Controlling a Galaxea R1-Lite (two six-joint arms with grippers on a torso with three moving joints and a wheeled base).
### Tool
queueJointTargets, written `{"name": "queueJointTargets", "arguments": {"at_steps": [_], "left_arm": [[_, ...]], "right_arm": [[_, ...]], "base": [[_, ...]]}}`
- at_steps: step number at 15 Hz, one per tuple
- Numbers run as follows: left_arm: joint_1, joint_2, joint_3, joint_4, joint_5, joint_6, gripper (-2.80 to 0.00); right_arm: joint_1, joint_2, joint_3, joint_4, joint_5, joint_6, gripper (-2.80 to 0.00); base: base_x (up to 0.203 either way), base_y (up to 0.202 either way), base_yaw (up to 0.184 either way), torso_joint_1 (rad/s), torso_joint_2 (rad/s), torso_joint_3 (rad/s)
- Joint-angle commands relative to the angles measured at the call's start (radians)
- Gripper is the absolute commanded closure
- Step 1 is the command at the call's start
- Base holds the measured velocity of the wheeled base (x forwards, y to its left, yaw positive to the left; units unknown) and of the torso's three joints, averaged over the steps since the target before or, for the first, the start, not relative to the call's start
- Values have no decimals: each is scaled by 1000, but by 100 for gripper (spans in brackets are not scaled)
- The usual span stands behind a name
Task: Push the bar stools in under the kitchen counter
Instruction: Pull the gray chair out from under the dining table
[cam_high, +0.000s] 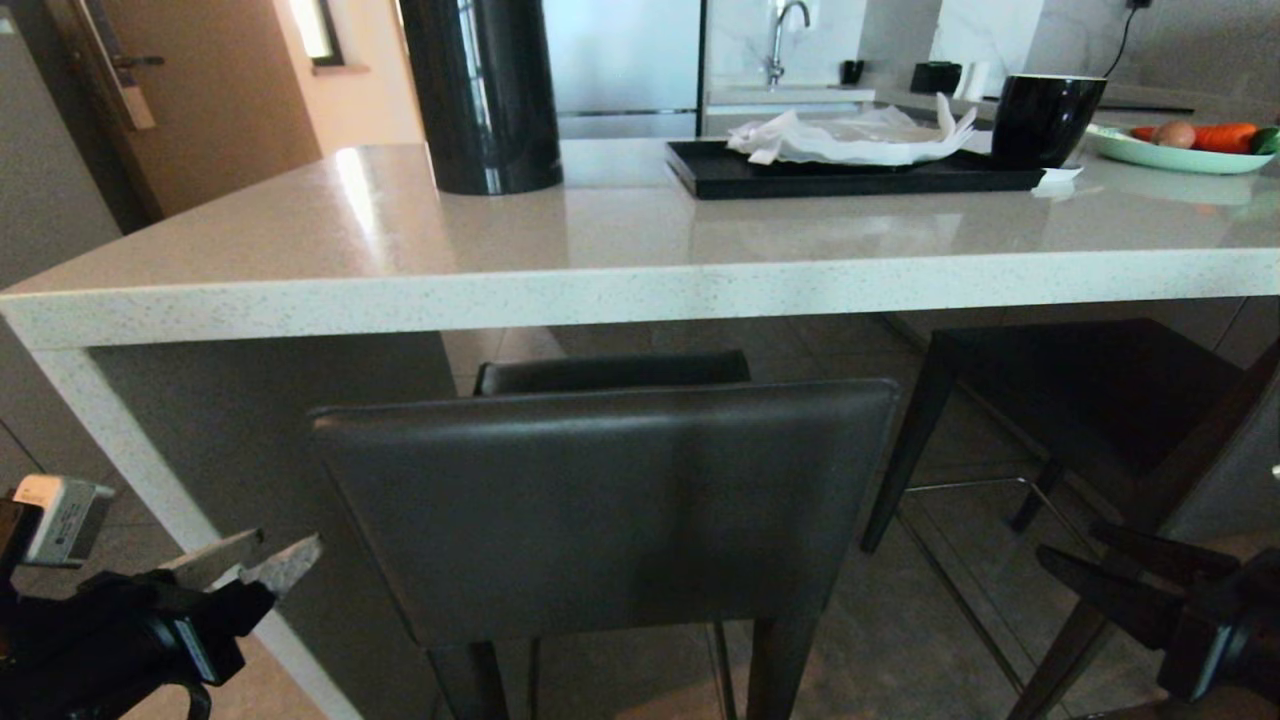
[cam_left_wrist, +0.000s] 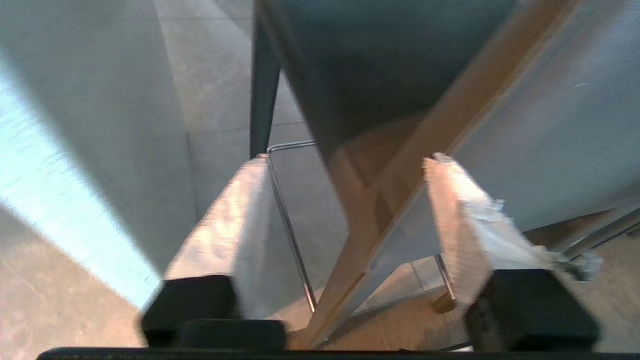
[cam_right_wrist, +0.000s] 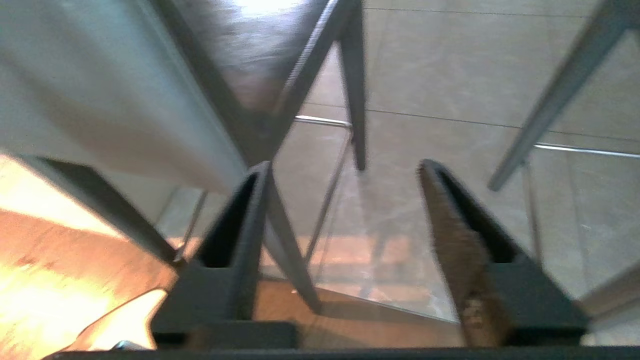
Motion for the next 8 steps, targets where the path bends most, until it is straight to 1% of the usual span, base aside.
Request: {"name": "queueJointTargets", "arguments": {"at_steps": [1,3,4,5,6,7,8], "left_arm": [[138,-19,21,-7,-160,-3,-280],[382,-33,34,-5,-491,0,-280],[513,-30,32,-4,-682,2,-280],[627,-15,25,-5,-907,4,-280],[694,11,12,-8,-1058,7,-280],[723,32,-1,-11,-1134,11,-280],[712,50,-18,-14,-1144,14,-280]], "right_arm": [[-9,-15,7,-3,66,2,-280],[-43,-23,22,-3,216,-1,-280],[-70,-18,26,-3,306,-2,-280],[-90,-4,27,-3,405,-3,-280],[-97,19,26,-5,495,-5,-280],[-100,41,21,-5,578,-5,-280],[-101,82,11,-8,630,-8,-280]], "base": [[0,0,0,0,0,0],[0,0,0,0,0,0],[0,0,0,0,0,0],[0,0,0,0,0,0],[0,0,0,0,0,0],[0,0,0,0,0,0],[0,0,0,0,0,0]]}}
